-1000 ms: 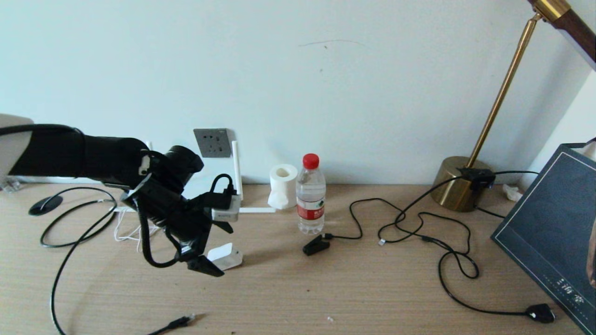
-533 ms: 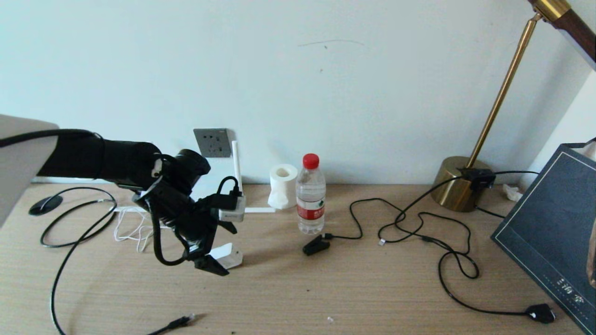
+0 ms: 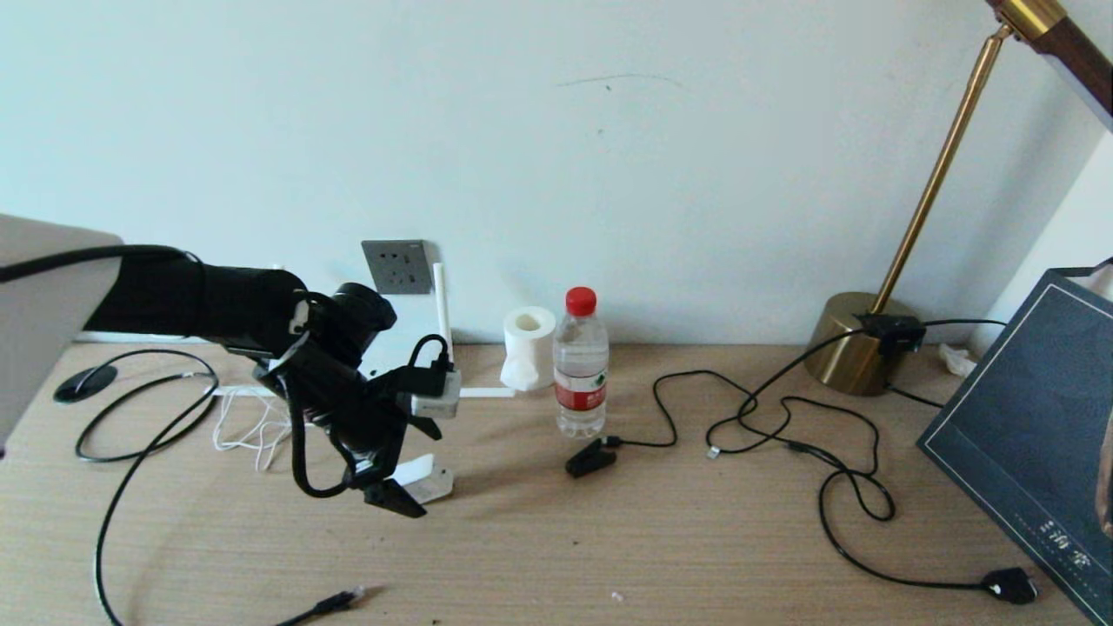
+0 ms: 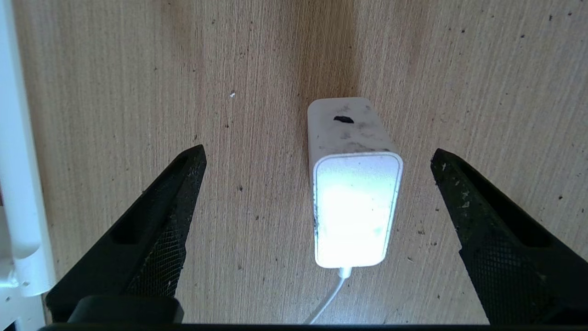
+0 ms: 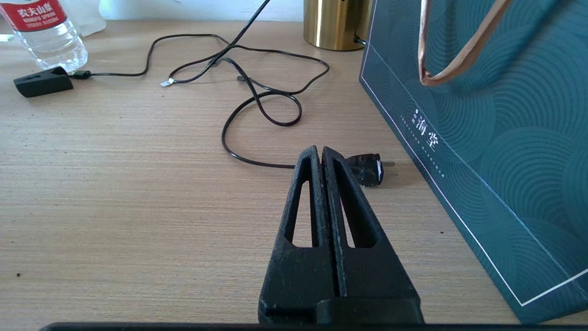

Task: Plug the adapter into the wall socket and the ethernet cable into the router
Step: Pick up plug, then align plug and socket

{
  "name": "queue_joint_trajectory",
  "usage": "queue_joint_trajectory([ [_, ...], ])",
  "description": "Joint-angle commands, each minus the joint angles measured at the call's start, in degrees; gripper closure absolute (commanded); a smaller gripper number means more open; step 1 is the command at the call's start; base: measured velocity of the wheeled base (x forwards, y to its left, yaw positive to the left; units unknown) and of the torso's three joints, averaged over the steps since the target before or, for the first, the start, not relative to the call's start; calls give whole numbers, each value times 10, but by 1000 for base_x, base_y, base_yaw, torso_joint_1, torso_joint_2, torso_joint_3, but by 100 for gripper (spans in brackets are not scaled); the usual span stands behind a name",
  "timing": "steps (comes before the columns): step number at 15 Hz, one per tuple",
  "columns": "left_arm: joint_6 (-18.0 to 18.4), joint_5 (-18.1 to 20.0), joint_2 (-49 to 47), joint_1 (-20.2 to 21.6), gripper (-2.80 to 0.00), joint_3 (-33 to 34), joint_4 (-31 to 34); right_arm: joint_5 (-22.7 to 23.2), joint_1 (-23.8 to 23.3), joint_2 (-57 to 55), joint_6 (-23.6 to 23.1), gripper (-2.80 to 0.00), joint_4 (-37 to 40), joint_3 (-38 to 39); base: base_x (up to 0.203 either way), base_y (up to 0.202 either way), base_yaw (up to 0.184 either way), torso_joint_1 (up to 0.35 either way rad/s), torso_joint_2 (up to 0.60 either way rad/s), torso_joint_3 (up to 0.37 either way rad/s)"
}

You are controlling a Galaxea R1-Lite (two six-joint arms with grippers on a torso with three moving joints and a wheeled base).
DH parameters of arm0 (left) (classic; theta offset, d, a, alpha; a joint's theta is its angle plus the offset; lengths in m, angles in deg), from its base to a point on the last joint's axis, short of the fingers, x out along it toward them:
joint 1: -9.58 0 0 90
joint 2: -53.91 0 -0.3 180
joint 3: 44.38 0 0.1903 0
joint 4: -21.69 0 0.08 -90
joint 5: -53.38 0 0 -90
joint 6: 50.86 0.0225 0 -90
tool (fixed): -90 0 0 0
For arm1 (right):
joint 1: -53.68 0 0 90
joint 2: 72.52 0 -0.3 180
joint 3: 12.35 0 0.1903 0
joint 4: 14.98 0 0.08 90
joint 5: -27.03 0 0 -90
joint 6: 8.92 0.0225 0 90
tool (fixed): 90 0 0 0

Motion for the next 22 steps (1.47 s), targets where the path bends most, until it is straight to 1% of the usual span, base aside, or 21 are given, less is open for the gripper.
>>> queue_joint_trajectory([
  [1, 4, 1, -3, 0, -280, 0, 1, 0, 0, 0, 0, 0, 0, 0, 0, 0, 0, 0, 0, 0],
  [4, 4, 1, -3, 0, -280, 0, 1, 0, 0, 0, 0, 0, 0, 0, 0, 0, 0, 0, 0, 0],
  [5, 4, 1, -3, 0, 0, 0, 1, 0, 0, 0, 0, 0, 0, 0, 0, 0, 0, 0, 0, 0],
  [14, 4, 2, 1, -4, 0, 5, -2, 0, 0, 0, 0, 0, 0, 0, 0, 0, 0, 0, 0, 0],
  [17, 3, 19, 40, -6, 0, 6, 1, 0, 0, 0, 0, 0, 0, 0, 0, 0, 0, 0, 0, 0],
  [18, -4, 34, 63, -6, 0, 10, 2, 0, 0, 0, 0, 0, 0, 0, 0, 0, 0, 0, 0, 0],
  [20, -37, 73, 120, -2, 0, 19, -1, 0, 0, 0, 0, 0, 0, 0, 0, 0, 0, 0, 0, 0],
  [21, -61, 92, 156, 7, 0, 17, -3, 0, 0, 0, 0, 0, 0, 0, 0, 0, 0, 0, 0, 0],
  [22, -95, 112, 193, 25, 0, 7, -9, 0, 0, 0, 0, 0, 0, 0, 0, 0, 0, 0, 0, 0],
])
